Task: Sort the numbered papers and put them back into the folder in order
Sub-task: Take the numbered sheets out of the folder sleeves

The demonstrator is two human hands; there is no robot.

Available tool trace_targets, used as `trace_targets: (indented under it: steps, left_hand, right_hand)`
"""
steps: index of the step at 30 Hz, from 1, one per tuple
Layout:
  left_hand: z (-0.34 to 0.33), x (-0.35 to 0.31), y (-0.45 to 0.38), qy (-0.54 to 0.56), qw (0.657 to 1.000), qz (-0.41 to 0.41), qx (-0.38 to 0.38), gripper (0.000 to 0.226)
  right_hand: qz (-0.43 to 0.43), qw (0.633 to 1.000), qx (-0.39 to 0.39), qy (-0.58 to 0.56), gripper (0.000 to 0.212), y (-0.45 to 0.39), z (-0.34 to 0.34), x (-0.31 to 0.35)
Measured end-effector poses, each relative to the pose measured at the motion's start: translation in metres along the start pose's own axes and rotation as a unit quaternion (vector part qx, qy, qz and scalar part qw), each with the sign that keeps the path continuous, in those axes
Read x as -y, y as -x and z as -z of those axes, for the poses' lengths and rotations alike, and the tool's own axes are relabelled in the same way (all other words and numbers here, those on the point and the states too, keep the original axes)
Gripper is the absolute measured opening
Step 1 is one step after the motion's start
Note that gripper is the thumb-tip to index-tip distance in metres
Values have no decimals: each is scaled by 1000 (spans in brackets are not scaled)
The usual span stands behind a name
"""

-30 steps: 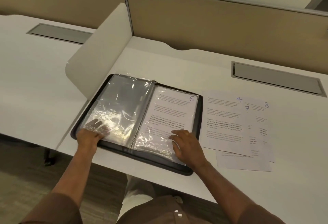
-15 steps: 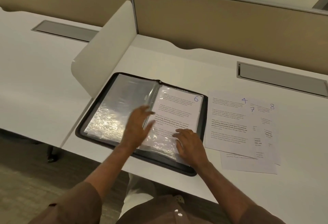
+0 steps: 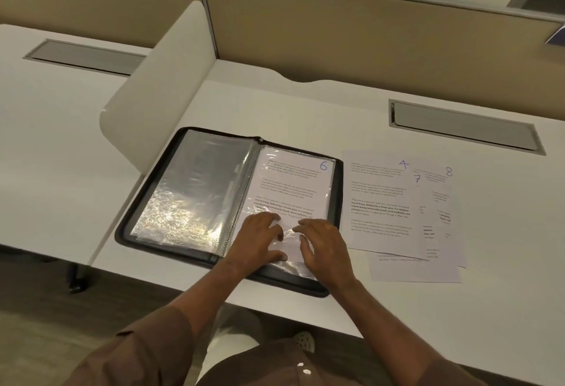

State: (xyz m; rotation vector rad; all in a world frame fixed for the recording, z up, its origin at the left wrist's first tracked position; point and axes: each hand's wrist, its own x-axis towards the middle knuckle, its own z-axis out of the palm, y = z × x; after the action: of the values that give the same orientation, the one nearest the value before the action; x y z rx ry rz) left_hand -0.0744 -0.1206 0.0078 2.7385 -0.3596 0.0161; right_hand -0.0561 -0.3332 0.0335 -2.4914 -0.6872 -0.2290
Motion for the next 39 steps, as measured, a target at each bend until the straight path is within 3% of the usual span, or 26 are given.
trace_targets:
  steps: [4,8,10,13,16,22,26,32,39]
  left_hand:
    - [7,-2,-12,-10,1000,-2,-11,25]
    - [17,0,-15,32,999,-7,5,16]
    - [23,0,-15,63,997,7,35,16]
    - [25,-2,-11,86,996,6,35,17]
    - [23,-5,-2,85,996,-5,-10,21]
    - [27,-7,6,89,994,-6,-58,17]
    - [30,-5,8,83,995,-14,-55,38]
    - [21,10,7,24,998,25,-60,57]
    - [15,23,12,34,994,90,-43,74]
  right_hand:
    - [57,997,28,-45,26,4,7,19]
    - [120,978,161,-62,30,21,14,53]
    - [112,969,218,-36,37,30,7,68]
    - [71,976,201,38,50,41,-10,81]
    - [15,973,205,106,65,44,-21,86]
    - [-10,968,216,125,68,40,-26,96]
    - [-38,958,252,131,81,31,-29,98]
    - [-50,941,284,178,81,27,-41,80]
    - [43,944,261,196,71,47,-33,63]
